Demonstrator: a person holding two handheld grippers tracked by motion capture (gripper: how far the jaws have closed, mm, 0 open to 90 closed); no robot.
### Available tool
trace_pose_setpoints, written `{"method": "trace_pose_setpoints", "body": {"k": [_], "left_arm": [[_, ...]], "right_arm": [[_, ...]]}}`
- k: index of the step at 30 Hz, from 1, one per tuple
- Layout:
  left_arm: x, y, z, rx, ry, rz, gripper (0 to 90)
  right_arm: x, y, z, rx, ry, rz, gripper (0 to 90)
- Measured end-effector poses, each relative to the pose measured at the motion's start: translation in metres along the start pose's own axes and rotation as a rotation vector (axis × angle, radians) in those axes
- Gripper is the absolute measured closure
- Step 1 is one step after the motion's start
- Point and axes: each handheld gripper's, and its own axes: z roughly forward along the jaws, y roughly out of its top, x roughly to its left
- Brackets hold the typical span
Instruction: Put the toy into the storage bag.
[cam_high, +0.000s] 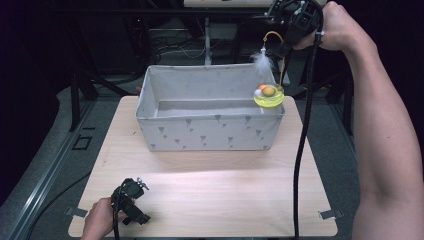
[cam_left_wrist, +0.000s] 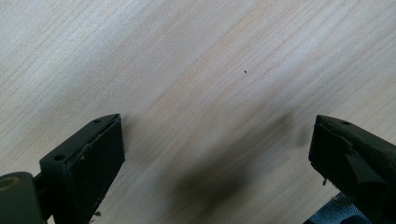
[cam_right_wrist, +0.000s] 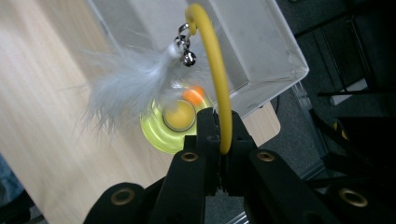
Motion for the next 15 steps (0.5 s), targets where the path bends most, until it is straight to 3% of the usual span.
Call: {"method": "trace_pose_setpoints", "body": {"k": [15], "left_arm": [[-0.001,0.000,0.000,0.005,-0.001,0.006,3.5]], "right_arm": [[-0.006,0.010,0.033,0.007,0.000,0.024,88.1]]}}
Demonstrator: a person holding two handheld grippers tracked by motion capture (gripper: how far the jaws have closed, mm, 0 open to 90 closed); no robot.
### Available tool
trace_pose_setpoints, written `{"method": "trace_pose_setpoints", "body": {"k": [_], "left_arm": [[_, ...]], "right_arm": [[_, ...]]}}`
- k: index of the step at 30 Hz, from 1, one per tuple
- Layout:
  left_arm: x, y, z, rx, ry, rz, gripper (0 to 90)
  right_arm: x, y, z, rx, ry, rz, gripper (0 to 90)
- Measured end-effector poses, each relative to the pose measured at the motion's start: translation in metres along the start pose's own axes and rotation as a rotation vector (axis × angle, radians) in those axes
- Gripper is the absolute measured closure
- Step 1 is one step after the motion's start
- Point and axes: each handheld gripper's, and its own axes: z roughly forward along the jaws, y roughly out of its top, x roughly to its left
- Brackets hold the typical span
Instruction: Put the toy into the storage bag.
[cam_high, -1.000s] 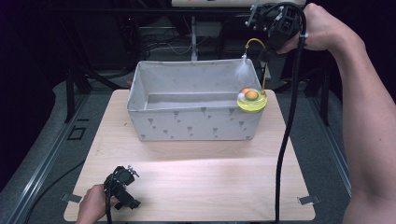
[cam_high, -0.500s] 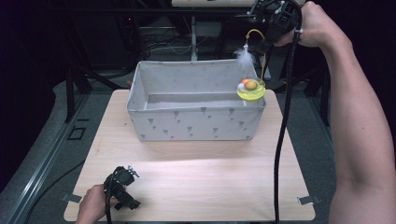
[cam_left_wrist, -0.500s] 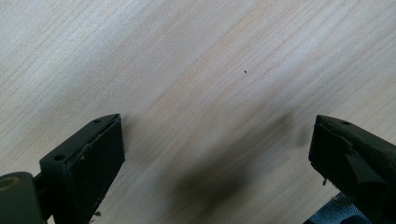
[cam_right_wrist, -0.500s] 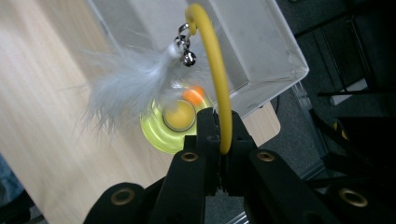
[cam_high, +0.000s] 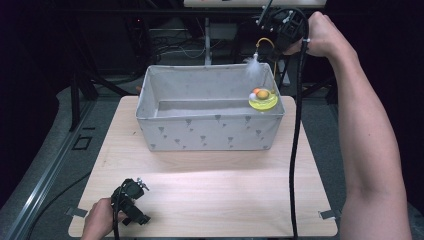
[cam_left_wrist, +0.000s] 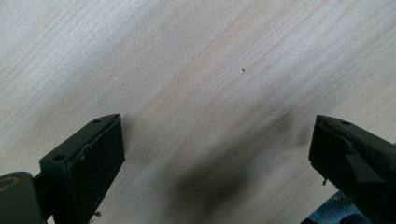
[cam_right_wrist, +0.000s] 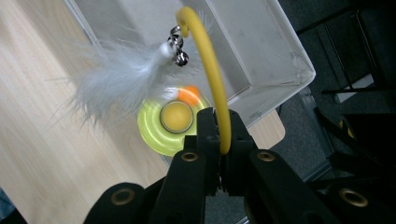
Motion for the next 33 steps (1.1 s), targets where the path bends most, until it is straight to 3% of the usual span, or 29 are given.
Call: {"method": "trace_pose_setpoints", "body": {"k": [21,33], "left_arm": [[-0.001,0.000,0.001,0.001,-0.003,0.004,3.4],[-0.001,0.000,0.001,0.010,-0.003,0.011,3.5]], "right_arm": [[0.002,-0.005,0.065,0.020,0.057,0.024,88.1],[0.007,-0.011,0.091,0.027,0.081,0.029,88.1]]}}
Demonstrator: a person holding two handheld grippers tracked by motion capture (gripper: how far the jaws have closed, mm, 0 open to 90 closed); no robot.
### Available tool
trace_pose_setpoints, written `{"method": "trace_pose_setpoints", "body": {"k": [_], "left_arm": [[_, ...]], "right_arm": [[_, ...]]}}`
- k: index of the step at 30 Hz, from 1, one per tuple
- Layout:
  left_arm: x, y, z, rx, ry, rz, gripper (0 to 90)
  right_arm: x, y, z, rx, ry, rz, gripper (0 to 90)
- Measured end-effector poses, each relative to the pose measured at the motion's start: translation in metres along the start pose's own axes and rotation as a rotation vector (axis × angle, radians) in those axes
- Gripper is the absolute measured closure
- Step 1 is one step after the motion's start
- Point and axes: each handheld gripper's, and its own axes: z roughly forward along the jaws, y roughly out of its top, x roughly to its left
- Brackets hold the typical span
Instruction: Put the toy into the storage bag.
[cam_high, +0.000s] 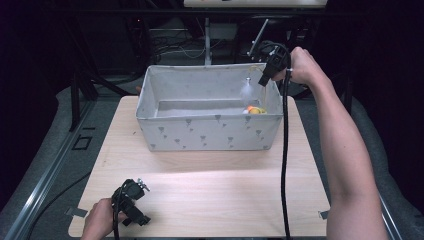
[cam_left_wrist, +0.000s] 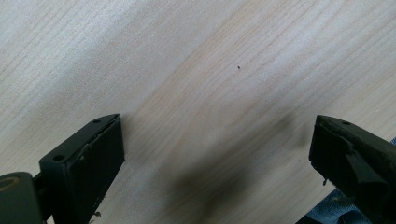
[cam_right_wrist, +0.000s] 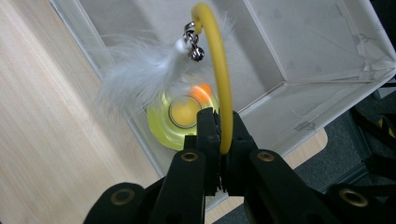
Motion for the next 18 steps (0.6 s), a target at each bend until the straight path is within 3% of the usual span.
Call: {"method": "trace_pose_setpoints", "body": {"k": [18], "left_arm": [[-0.001,0.000,0.001,0.010,-0.001,0.002,3.4]], "right_arm": [[0.000,-0.024,0.038,0.052,0.031,0.025,88.1]]}}
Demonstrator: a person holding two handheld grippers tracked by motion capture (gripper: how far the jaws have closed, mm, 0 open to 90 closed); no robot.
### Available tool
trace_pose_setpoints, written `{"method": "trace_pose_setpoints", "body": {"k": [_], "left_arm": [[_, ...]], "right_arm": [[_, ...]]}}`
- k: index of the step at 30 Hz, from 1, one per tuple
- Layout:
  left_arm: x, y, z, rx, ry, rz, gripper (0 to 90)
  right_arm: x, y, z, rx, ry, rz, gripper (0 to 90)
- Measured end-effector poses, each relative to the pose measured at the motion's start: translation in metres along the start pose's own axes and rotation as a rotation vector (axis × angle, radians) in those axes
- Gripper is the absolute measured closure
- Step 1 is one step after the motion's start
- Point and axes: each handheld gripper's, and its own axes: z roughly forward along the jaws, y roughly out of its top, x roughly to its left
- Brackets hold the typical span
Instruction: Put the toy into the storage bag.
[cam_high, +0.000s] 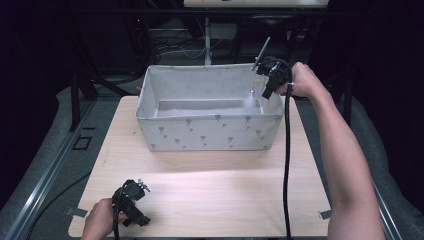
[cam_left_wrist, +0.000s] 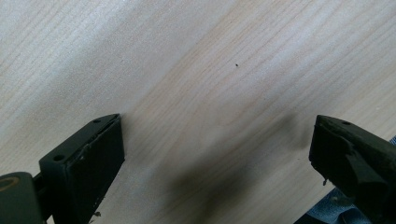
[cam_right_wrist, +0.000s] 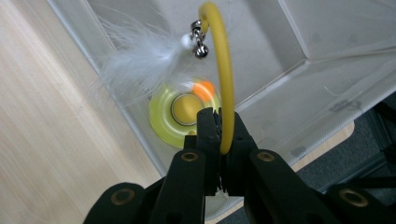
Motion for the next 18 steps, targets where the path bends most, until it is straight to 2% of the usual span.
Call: {"method": "trace_pose_setpoints", "body": {"k": [8,18], "left_arm": [[0.000,0.000,0.000,0.000,0.000,-0.001,3.3],[0.000,0.000,0.001,0.000,-0.002,0.001,3.1]], "right_arm": [[-0.003,-0.012,0.011,-0.002,0.011,0.030,88.1],[-0.003,-0.017,0.025,0.031,0.026,0.031,88.1]]}}
